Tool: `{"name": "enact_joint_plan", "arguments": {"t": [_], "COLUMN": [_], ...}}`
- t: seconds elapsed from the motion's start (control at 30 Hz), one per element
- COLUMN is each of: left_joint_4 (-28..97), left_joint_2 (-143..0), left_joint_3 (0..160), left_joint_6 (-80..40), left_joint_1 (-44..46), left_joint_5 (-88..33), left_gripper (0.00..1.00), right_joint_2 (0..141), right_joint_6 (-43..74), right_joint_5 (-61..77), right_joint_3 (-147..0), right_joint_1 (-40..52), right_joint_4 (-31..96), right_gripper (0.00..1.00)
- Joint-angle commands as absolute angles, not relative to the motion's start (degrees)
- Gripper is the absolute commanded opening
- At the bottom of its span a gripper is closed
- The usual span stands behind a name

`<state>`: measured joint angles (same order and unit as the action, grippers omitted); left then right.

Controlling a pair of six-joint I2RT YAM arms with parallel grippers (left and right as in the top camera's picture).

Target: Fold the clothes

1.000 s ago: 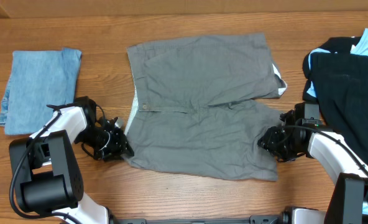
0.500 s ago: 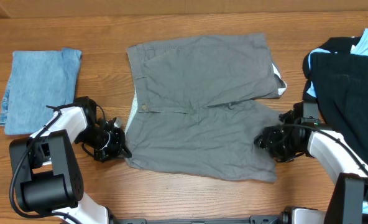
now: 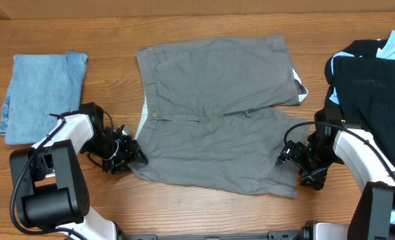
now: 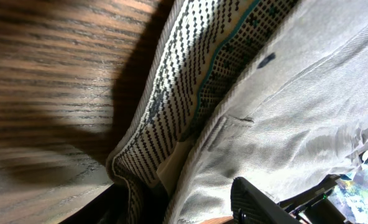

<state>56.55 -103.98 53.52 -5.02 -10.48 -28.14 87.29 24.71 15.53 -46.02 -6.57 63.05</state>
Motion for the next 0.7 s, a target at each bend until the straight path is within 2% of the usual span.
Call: {"name": "enact_joint_plan", "arguments": {"t": [0.0,0.13,0.27,0.33,0.4,0.5,0.63,0.67], "left_joint_4": [54.98,55.24,55.16,55.16,55.00,55.09,55.20,55.20], "left_joint_2": [-104.88,-104.88,-104.88,-104.88,-104.88,-104.88,-104.88,-104.88], "left_joint_3": [52.66,52.66,52.66,52.66,52.66,52.66,52.66,52.66], "left_joint_6": [-5.30,-5.32,-5.37,-5.37,-5.37,-5.37,-5.34,-5.34], "left_joint_1": [-10.09,-10.09,-10.09,-10.09,-10.09,-10.09,-10.09,-10.09], "left_joint_5": [-23.29,-20.80,-20.82,-20.82,-20.82,-20.80,-20.78,-20.56], "left_gripper": [0.54,0.54,0.54,0.54,0.54,0.54,0.51,0.42], "right_joint_2": [87.48,87.48,87.46,87.46,87.46,87.46,87.46,87.46], "right_joint_6": [27.81,29.69,30.09,30.06,30.30,30.28,30.28,30.28], "right_joint_5": [18.13,19.66,19.99,20.25,20.60,21.12,21.30,21.30], "right_joint_3": [-43.46,-38.85,-37.28,-37.28,-37.15,-36.60,-35.79,-35.79], "right_joint_1": [-6.48,-6.48,-6.48,-6.48,-6.48,-6.48,-6.48,-6.48], "right_joint_4": [62.24,60.31,63.57,63.31,62.87,61.78,59.83,59.55], "right_gripper": [0.94,0.96,0.98,0.98,0.93,0.75,0.41,0.30]}}
